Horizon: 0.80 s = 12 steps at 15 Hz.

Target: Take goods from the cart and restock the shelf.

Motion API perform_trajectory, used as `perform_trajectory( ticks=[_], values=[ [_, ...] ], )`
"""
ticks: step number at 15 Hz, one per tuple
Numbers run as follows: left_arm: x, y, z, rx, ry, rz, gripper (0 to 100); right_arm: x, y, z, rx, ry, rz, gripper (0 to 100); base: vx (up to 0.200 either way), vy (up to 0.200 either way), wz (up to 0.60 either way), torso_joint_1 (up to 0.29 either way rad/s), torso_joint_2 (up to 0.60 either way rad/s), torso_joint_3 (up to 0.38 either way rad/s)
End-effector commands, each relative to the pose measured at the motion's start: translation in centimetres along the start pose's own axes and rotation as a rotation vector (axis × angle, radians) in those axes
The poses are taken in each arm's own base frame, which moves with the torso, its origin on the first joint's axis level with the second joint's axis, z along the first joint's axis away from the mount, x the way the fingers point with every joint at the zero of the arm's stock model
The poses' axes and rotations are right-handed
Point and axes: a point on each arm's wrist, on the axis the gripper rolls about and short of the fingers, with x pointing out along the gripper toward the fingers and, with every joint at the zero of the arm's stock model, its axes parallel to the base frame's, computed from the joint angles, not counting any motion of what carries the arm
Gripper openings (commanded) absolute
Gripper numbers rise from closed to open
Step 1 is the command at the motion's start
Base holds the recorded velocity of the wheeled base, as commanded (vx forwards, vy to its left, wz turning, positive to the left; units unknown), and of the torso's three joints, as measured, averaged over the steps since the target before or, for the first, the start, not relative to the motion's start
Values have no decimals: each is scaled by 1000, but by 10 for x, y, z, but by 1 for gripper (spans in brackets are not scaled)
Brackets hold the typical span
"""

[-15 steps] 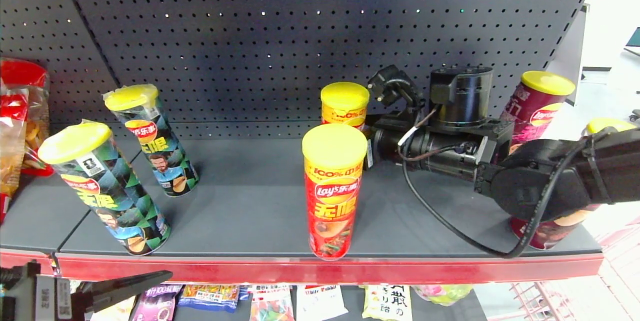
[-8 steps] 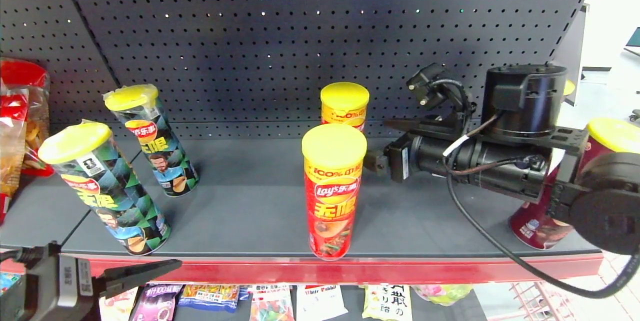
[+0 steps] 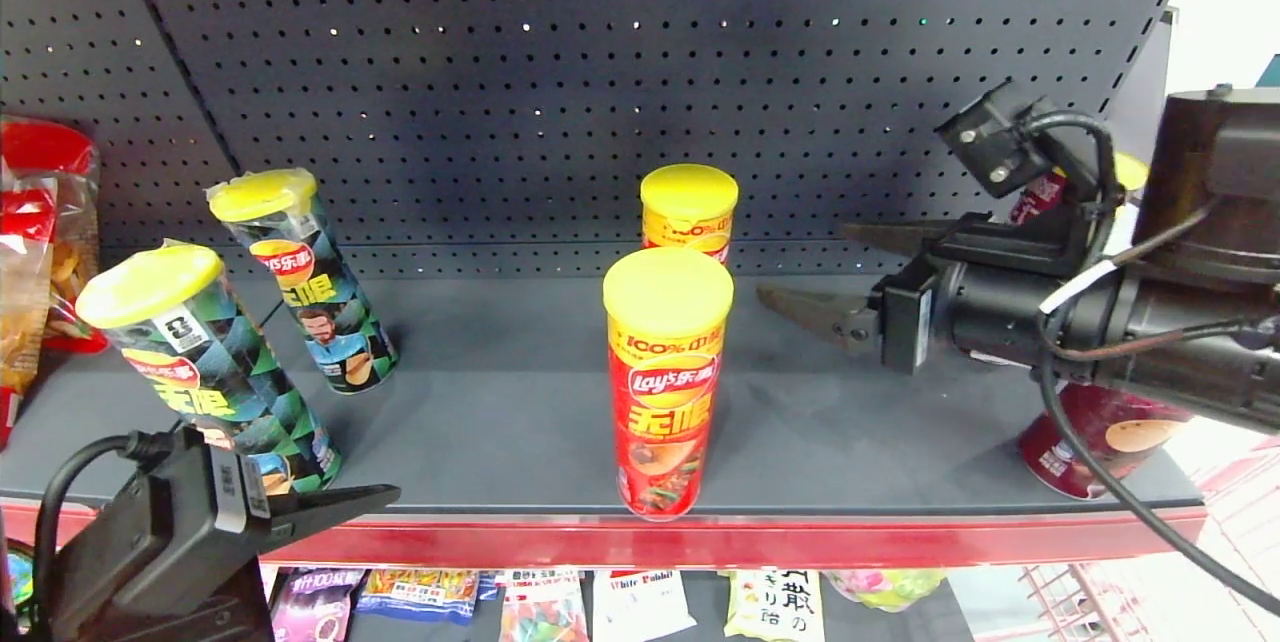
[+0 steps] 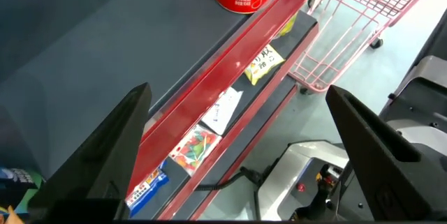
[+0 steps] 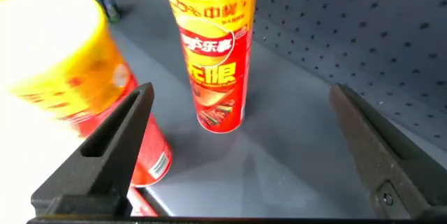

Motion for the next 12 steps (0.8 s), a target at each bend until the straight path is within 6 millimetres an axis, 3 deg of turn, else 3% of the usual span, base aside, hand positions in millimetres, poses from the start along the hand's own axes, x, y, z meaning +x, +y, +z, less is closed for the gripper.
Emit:
perform_trajectory(
  ticks=[1, 2, 5, 6, 10, 12],
  values=[
    [5, 1, -2, -7, 27, 3, 100, -35, 2, 10, -6, -47, -6, 100, 0, 0, 0, 0, 0, 0],
    [7, 2, -1, -7, 30, 1, 100, -44, 3, 9, -7, -39, -8, 100, 0, 0, 0, 0, 0, 0],
    [22, 8, 4, -17, 66, 12, 100, -102, 10, -14, -2, 3, 0, 100, 0, 0, 0, 0, 0, 0],
    [23, 8, 4, -18, 71, 14, 100, -105, 11, -16, -2, 2, 0, 100, 0, 0, 0, 0, 0, 0],
    [45, 16, 12, -25, 113, 23, 100, -181, 19, -61, 9, 15, -35, 100, 0, 0, 0, 0, 0, 0],
    [56, 18, 11, -27, 142, 17, 100, -208, 20, -77, 27, 27, -123, 100, 0, 0, 0, 0, 0, 0]
  ],
)
